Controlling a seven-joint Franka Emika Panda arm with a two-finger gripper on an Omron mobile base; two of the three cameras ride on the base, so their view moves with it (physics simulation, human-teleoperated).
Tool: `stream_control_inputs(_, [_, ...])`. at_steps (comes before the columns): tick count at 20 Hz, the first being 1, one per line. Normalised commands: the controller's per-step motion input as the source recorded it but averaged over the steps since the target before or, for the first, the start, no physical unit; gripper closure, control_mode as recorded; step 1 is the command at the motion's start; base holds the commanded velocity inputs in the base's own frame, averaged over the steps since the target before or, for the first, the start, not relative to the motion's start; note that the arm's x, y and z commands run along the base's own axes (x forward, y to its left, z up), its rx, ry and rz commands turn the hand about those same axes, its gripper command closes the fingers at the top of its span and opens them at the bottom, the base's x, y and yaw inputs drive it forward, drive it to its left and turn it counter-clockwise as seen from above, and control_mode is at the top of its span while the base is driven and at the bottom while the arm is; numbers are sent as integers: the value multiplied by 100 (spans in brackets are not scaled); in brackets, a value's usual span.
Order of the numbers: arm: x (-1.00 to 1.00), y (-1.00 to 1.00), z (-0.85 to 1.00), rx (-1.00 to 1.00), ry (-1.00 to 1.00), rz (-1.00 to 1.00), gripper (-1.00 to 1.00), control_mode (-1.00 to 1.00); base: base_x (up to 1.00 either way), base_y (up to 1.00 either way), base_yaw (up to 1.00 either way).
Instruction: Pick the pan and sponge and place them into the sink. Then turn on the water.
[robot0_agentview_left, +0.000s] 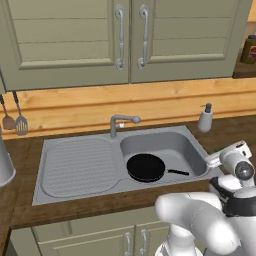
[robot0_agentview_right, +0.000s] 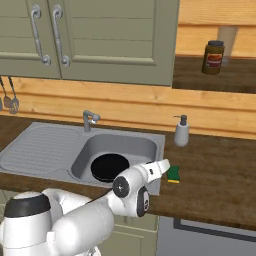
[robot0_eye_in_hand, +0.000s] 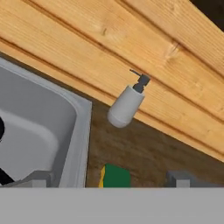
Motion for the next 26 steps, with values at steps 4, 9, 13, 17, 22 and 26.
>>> stream_control_inputs(4, [-1, -11, 100, 21, 35, -2, -100, -100, 0, 0, 0])
stream_control_inputs(9, [0, -14, 100, 23, 69, 0, -100, -100, 0, 0, 0])
stream_control_inputs(13, [0, -35, 97, 39, 74, 0, -100, -100, 0, 0, 0])
stream_control_inputs(17, [0, -27, 80, 41, 70, 0, -100, -100, 0, 0, 0])
stream_control_inputs(22, [-11, -38, 37, 25, 21, -6, -100, -100, 0, 0, 0])
stream_control_inputs(26, [-13, -36, -43, 0, 0, -25, -100, -100, 0, 0, 0])
